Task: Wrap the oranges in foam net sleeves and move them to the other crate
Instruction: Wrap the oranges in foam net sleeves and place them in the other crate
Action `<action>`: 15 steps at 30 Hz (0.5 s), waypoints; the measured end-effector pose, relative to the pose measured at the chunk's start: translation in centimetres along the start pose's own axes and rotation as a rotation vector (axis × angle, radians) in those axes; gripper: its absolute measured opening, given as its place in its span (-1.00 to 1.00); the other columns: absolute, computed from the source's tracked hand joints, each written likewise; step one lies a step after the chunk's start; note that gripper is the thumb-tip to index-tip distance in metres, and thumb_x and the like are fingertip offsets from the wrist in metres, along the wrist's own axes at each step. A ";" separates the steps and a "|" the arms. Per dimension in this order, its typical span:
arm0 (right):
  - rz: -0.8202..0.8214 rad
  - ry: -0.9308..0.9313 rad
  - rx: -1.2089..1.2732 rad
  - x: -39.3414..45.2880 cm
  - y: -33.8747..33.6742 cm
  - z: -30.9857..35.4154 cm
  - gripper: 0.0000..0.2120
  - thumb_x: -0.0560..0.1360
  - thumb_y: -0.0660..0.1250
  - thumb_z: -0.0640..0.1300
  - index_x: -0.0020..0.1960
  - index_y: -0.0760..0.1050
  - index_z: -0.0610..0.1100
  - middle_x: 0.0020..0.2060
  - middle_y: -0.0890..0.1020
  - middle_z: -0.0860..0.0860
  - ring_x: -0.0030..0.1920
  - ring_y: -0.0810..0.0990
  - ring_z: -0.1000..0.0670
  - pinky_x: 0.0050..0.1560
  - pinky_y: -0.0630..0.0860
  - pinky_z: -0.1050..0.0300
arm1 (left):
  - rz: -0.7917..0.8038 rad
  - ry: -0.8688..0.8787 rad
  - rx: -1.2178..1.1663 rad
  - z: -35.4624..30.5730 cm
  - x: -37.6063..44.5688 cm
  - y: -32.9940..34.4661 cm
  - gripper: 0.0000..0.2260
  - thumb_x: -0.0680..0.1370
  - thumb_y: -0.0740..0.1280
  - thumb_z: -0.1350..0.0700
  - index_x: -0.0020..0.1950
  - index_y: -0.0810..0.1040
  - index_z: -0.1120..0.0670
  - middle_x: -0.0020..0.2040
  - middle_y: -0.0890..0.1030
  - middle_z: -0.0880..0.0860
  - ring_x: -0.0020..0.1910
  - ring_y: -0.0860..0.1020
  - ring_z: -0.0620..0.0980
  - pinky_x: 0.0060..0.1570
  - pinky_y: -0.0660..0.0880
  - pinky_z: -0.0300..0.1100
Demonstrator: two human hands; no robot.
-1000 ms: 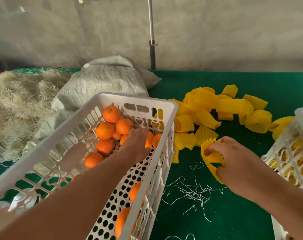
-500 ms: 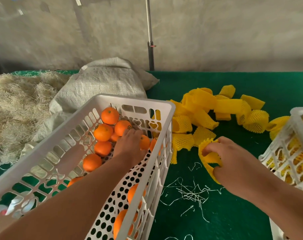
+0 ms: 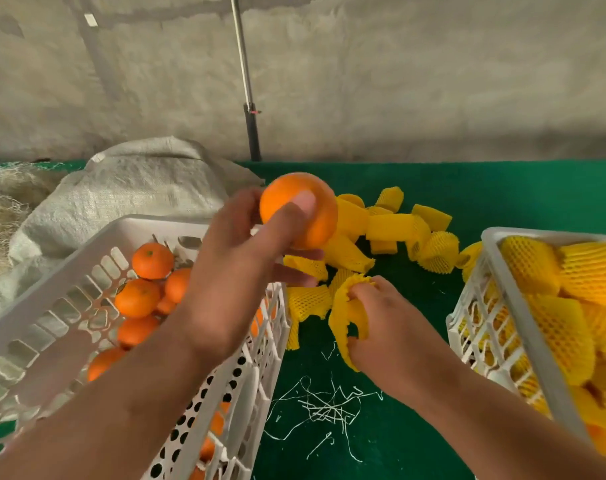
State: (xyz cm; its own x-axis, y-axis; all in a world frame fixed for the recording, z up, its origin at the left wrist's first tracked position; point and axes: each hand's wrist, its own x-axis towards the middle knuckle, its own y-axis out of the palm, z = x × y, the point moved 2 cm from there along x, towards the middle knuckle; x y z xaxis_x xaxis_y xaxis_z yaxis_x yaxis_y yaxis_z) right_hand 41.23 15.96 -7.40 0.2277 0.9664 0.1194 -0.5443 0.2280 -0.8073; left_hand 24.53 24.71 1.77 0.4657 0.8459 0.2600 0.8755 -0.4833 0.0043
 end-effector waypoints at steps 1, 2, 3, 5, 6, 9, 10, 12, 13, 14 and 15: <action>-0.002 -0.009 0.035 0.0 -0.1 0.1 -0.61 0.47 0.49 -0.08 0.22 0.43 0.08 0.13 0.39 0.18 -0.09 0.53 0.11 -0.19 0.53 0.20 | 0.096 -0.018 0.016 0.0 -1.0 1.4 -0.60 0.54 0.43 -0.20 0.27 0.56 -0.02 0.11 0.69 0.08 -0.02 0.73 0.14 -0.26 0.66 -0.02; -0.003 -0.017 0.092 0.0 -0.1 0.2 -0.62 0.47 0.49 -0.07 0.22 0.45 0.10 0.13 0.44 0.17 -0.07 0.57 0.08 -0.15 0.57 0.15 | 0.164 -0.038 0.040 0.3 -1.9 2.6 -0.61 0.54 0.43 -0.21 0.26 0.56 -0.03 0.10 0.68 0.06 0.00 0.72 0.11 -0.27 0.66 -0.02; 0.004 -0.018 0.156 0.0 0.0 0.1 -0.62 0.49 0.49 -0.04 0.25 0.46 0.10 0.09 0.50 0.17 -0.06 0.59 0.09 -0.15 0.55 0.20 | 0.205 -0.053 0.073 0.8 -2.8 3.6 -0.61 0.54 0.43 -0.22 0.25 0.55 -0.04 0.10 0.68 0.02 0.02 0.71 0.08 -0.27 0.67 -0.02; 0.031 0.028 0.227 0.0 0.2 -0.1 -0.60 0.51 0.50 0.03 0.27 0.43 0.06 -0.06 0.55 0.20 -0.10 0.57 0.18 -0.23 0.45 0.36 | 0.216 -0.025 0.225 2.0 -3.7 4.5 -0.60 0.52 0.40 -0.29 0.24 0.52 -0.10 0.11 0.64 -0.05 0.08 0.67 0.01 -0.20 0.68 0.04; 0.037 0.053 0.268 -0.1 0.1 -0.1 -0.62 0.50 0.51 0.01 0.21 0.42 0.06 -0.15 0.55 0.19 -0.17 0.56 0.21 -0.28 0.44 0.39 | 0.205 0.016 0.324 2.6 -3.9 4.4 -0.59 0.52 0.37 -0.32 0.25 0.49 -0.13 0.11 0.61 -0.09 0.09 0.65 -0.02 -0.17 0.67 0.06; 0.006 0.065 0.433 0.2 -0.3 -0.3 -0.68 0.43 0.52 -0.09 0.01 0.41 0.13 -0.26 0.60 0.15 -0.28 0.61 0.20 -0.36 0.47 0.37 | 0.207 0.076 0.368 3.4 -3.8 3.9 -0.61 0.57 0.29 -0.32 0.24 0.45 -0.10 0.05 0.55 -0.12 -0.08 0.66 -0.01 -0.26 0.66 -0.01; -0.014 0.067 0.458 0.2 -0.6 -0.1 -0.68 0.40 0.52 -0.07 0.01 0.42 0.11 -0.25 0.60 0.12 -0.27 0.61 0.20 -0.35 0.48 0.36 | 0.227 0.081 0.367 3.5 -3.7 3.8 -0.61 0.58 0.27 -0.32 0.26 0.44 -0.10 0.05 0.55 -0.13 -0.13 0.66 -0.01 -0.28 0.65 -0.03; -0.006 0.062 0.506 0.0 -0.7 0.1 -0.55 0.30 0.51 0.08 0.11 0.43 0.05 -0.16 0.58 0.12 -0.20 0.62 0.18 -0.27 0.50 0.32 | 0.273 0.153 0.466 3.4 -3.6 3.6 -0.55 0.59 0.23 -0.37 0.33 0.39 -0.11 0.11 0.53 -0.17 -0.07 0.65 -0.05 -0.18 0.64 -0.02; 0.016 0.056 0.547 -0.1 -0.8 0.1 -0.44 0.26 0.48 0.14 0.20 0.44 0.03 -0.07 0.59 0.10 -0.11 0.62 0.17 -0.16 0.53 0.27 | 0.307 0.208 0.527 3.4 -3.6 3.5 -0.52 0.59 0.21 -0.39 0.36 0.35 -0.11 0.15 0.52 -0.18 0.01 0.63 -0.07 -0.10 0.61 -0.03; 0.036 0.044 0.597 -0.3 -0.9 0.2 -0.39 0.25 0.47 0.15 0.26 0.45 0.03 0.02 0.61 0.12 0.01 0.63 0.13 -0.04 0.57 0.21 | 0.347 0.263 0.585 3.2 -3.6 3.4 -0.48 0.59 0.19 -0.40 0.39 0.31 -0.10 0.19 0.49 -0.19 0.08 0.60 -0.09 -0.04 0.57 -0.04; 0.053 0.002 0.622 -0.5 -1.1 0.3 -0.46 0.29 0.47 0.08 0.25 0.47 0.10 0.06 0.62 0.24 0.07 0.63 0.20 0.02 0.58 0.24 | 0.391 0.318 0.634 3.1 -3.5 3.3 -0.46 0.59 0.18 -0.40 0.42 0.28 -0.08 0.23 0.46 -0.19 0.12 0.57 -0.10 -0.01 0.54 -0.06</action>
State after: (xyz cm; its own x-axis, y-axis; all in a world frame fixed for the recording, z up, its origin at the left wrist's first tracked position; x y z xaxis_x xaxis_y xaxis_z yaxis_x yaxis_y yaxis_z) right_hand 41.47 15.30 -6.39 0.1885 0.9782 0.0870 -0.9229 0.2067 -0.3248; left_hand 26.18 20.87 -2.13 0.7778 0.4913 0.3920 0.6079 -0.4299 -0.6675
